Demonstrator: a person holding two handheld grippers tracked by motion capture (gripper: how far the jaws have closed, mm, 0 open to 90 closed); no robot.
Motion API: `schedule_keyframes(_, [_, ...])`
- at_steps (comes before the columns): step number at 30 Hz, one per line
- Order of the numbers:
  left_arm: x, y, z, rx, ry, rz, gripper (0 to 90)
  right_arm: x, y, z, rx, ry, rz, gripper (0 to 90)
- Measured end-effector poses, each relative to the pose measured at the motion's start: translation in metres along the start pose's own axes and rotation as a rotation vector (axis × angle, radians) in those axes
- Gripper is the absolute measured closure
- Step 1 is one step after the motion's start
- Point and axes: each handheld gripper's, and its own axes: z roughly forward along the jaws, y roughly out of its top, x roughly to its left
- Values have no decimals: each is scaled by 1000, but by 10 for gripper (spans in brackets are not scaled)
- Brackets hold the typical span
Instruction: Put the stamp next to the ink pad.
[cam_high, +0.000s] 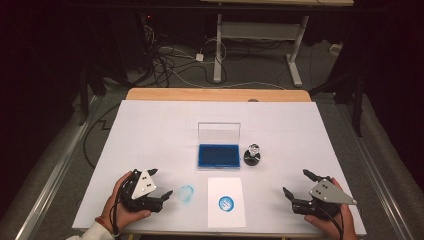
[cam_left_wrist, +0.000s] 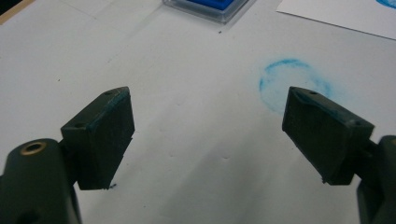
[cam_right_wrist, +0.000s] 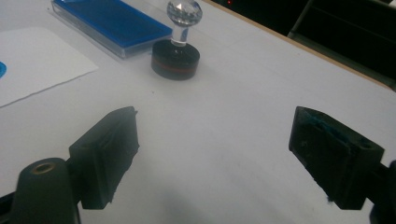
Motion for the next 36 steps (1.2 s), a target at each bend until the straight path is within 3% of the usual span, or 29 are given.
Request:
schedule_keyframes(12, [-2, -1, -1, 5, -2, 12, 164, 4, 7, -3, -28, 8, -12, 163])
schedule_keyframes(23, [-2, 0, 1, 10, -6, 11, 164, 1, 8, -6, -48, 3, 10, 163])
schedule_keyframes(36, [-2, 0, 4, 24, -15, -1, 164, 0, 7, -4, -36, -18, 4, 163])
